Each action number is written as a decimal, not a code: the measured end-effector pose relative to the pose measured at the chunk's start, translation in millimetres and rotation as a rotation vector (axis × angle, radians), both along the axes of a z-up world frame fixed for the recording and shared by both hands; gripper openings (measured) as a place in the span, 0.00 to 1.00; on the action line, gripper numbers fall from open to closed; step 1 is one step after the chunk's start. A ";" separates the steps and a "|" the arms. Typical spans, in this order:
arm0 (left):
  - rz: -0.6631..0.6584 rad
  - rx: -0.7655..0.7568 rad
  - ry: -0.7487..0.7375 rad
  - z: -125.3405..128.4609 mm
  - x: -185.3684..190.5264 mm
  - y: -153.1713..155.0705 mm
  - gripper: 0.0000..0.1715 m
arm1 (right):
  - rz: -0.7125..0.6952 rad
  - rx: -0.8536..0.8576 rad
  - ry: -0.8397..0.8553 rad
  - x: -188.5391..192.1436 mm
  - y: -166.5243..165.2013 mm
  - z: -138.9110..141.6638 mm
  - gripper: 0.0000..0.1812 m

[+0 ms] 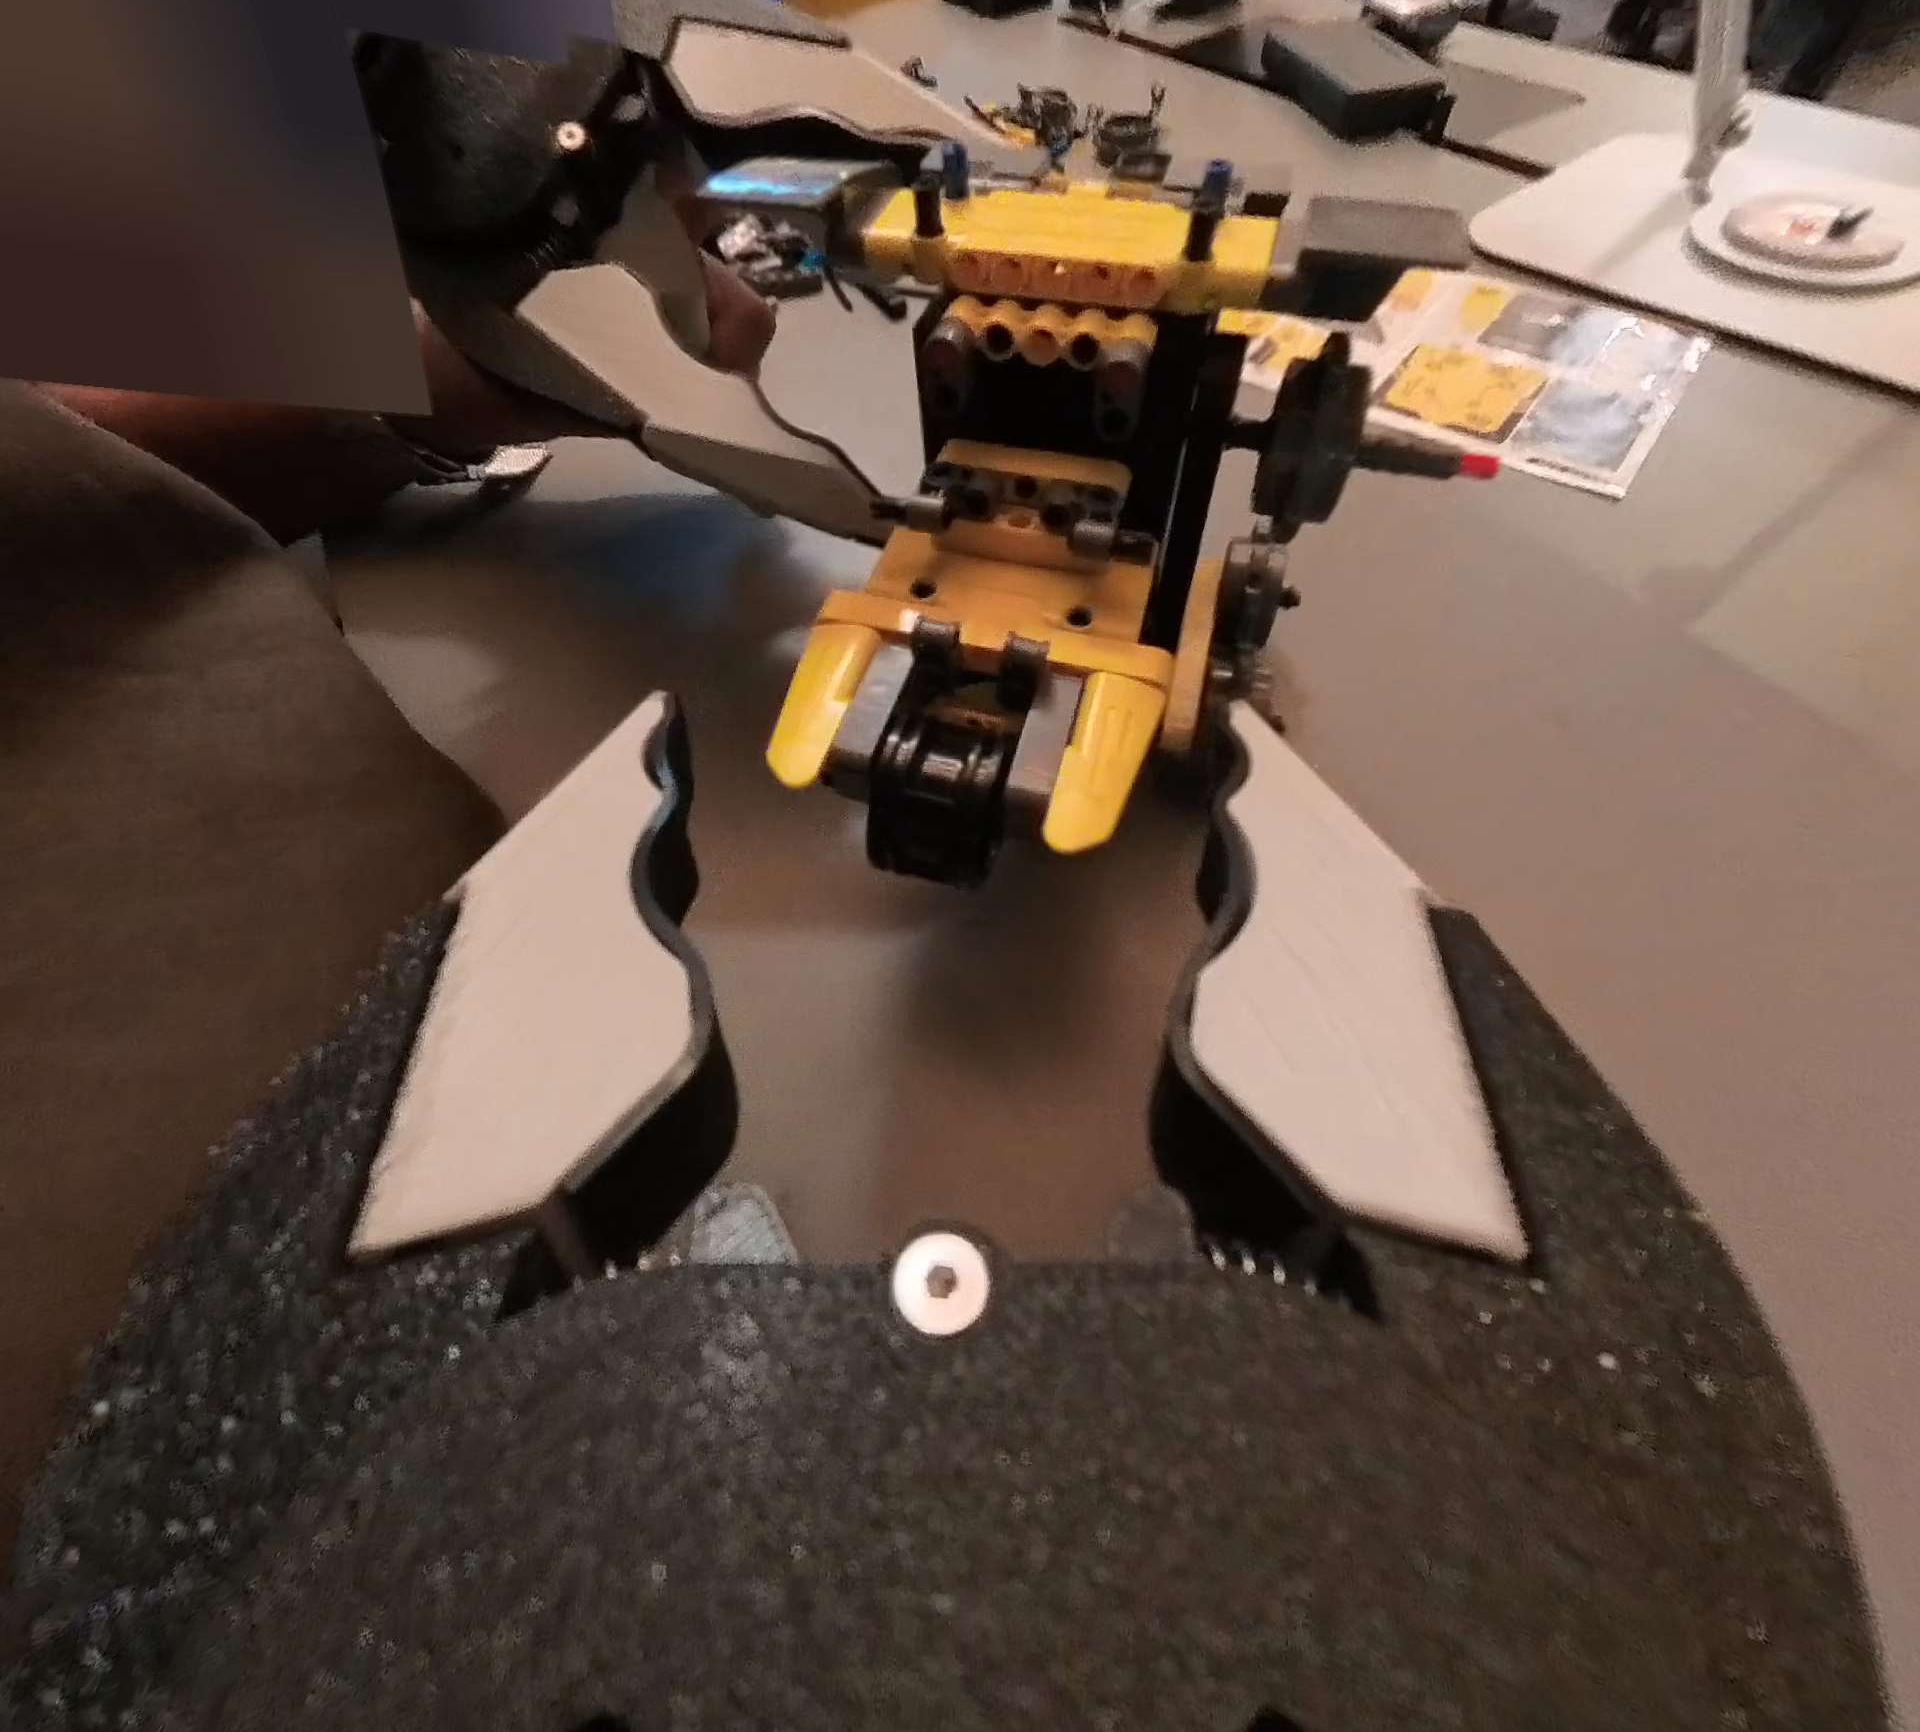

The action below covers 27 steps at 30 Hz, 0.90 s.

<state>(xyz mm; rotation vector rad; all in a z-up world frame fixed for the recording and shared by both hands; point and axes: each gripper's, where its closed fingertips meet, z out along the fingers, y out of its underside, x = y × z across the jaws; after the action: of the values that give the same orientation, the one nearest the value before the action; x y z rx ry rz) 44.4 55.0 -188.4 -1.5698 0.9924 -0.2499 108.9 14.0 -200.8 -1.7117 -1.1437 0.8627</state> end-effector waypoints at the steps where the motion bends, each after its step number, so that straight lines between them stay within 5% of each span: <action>1: 0.002 0.001 0.005 -0.3 0.1 0.6 0.51 | -0.025 -0.002 -0.026 -1.3 2.1 -3.6 0.53; 7: 0.049 0.037 0.026 -2.1 -0.3 11.3 0.48 | -0.094 0.025 -0.099 0.3 17.3 -13.7 0.43; 21: 0.064 -0.028 0.119 -1.4 13.4 105.3 0.47 | -0.182 0.125 -0.202 15.0 112.7 -11.4 0.41; 27: 0.063 -0.026 0.093 0.2 15.8 120.0 0.46 | -0.212 0.117 -0.179 17.1 127.7 -11.0 0.41</action>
<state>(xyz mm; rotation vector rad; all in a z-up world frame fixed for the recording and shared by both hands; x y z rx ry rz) 60.2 175.0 -188.1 -1.6455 1.0135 -0.1479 126.0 141.7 -211.7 -1.8013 -1.0829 0.5108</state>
